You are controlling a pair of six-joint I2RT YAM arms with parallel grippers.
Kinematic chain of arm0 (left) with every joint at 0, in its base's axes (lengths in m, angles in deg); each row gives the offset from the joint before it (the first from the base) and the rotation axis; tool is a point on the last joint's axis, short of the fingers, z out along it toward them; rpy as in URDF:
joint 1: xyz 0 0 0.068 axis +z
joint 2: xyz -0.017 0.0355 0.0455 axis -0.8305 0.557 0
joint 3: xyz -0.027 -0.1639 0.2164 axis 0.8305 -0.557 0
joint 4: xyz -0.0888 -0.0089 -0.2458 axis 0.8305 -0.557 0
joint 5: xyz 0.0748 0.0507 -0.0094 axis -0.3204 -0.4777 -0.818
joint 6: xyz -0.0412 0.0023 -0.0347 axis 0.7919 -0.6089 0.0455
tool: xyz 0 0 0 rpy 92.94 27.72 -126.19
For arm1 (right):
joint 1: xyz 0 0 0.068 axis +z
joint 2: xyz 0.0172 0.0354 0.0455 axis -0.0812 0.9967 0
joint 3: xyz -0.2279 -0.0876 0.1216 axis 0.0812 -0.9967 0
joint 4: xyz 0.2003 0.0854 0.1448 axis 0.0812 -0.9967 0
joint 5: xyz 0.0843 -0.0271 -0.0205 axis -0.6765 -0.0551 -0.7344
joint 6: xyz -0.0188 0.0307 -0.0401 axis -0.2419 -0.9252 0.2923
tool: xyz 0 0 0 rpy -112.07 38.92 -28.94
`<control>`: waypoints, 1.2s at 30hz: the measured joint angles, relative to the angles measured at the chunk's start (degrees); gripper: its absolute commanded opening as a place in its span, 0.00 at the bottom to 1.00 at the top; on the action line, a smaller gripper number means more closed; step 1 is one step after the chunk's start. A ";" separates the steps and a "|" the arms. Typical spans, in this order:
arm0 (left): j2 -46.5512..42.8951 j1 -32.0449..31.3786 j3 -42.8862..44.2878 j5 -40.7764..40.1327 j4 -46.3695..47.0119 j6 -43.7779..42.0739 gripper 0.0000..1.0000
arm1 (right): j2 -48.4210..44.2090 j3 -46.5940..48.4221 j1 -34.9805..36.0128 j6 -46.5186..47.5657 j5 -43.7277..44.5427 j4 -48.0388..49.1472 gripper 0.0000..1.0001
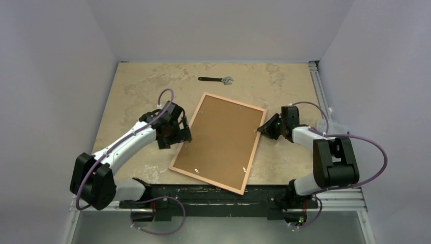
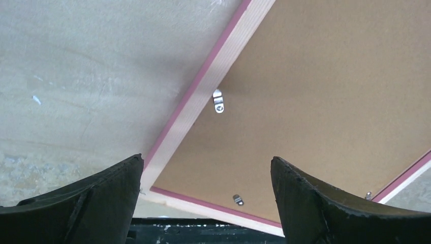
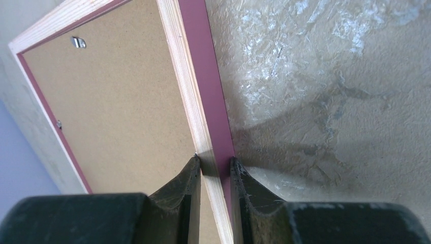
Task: Put the photo into the frame
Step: Adjust the photo frame at the center of the board.
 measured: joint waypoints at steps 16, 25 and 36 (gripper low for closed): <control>-24.55 -4.17 -20.81 2.49 -3.41 19.15 0.73 | -3.10 -3.17 -0.31 -1.88 -3.28 5.03 0.67; -16.81 -4.63 -25.11 3.34 2.45 22.03 0.48 | -8.13 -1.73 -0.33 0.63 -3.28 -0.74 0.67; -7.32 -4.04 -19.96 1.11 10.25 22.29 0.00 | -16.98 2.38 -0.33 5.95 -3.48 -9.16 0.66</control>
